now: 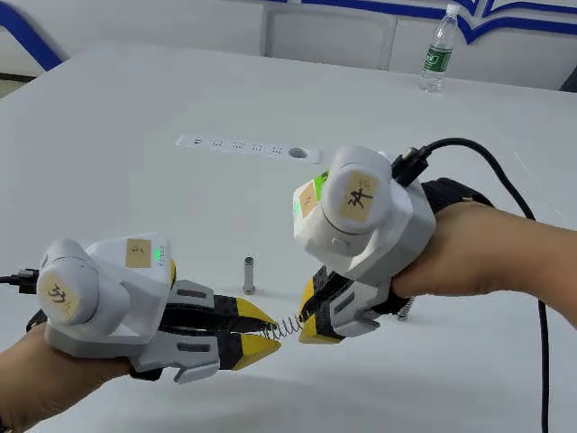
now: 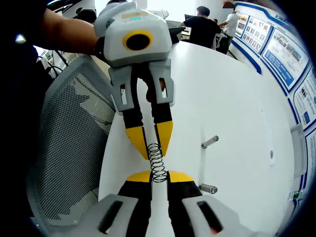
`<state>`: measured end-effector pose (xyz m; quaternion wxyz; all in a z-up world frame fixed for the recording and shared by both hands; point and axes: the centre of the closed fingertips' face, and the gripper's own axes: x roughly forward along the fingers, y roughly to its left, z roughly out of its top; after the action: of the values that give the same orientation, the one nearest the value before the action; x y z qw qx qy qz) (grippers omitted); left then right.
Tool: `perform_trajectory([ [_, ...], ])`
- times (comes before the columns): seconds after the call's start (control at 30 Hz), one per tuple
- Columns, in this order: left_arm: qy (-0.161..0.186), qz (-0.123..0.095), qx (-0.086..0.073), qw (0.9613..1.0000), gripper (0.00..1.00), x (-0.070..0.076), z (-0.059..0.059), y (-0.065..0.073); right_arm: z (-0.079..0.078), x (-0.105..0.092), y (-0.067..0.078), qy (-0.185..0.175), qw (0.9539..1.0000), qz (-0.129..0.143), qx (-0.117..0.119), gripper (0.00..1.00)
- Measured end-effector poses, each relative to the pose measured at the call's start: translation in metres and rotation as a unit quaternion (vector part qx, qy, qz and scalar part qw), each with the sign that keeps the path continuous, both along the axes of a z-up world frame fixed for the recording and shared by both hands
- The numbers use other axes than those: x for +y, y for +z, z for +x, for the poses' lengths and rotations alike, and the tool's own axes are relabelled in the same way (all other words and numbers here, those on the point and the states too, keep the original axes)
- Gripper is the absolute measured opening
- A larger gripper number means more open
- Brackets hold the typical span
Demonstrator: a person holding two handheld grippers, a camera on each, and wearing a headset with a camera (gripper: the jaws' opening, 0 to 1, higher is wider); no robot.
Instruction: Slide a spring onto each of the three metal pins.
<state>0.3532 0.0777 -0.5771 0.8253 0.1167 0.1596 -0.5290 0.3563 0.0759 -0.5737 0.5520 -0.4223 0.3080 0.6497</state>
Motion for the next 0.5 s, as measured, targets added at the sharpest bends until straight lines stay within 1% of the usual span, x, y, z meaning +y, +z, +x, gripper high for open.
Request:
perform_trajectory([
  [0.2, 0.001, -0.002, 0.002, 1.0000, 0.10, 0.000, 0.001, 0.000, -0.005, 0.013, 0.014, 0.007, 0.9997, 0.022, 0.001, 0.13],
  [0.5, 0.003, -0.005, 0.002, 1.0000, 0.10, 0.000, 0.002, 0.001, -0.010, 0.025, 0.018, 0.024, 0.9994, 0.023, -0.007, 0.13],
])
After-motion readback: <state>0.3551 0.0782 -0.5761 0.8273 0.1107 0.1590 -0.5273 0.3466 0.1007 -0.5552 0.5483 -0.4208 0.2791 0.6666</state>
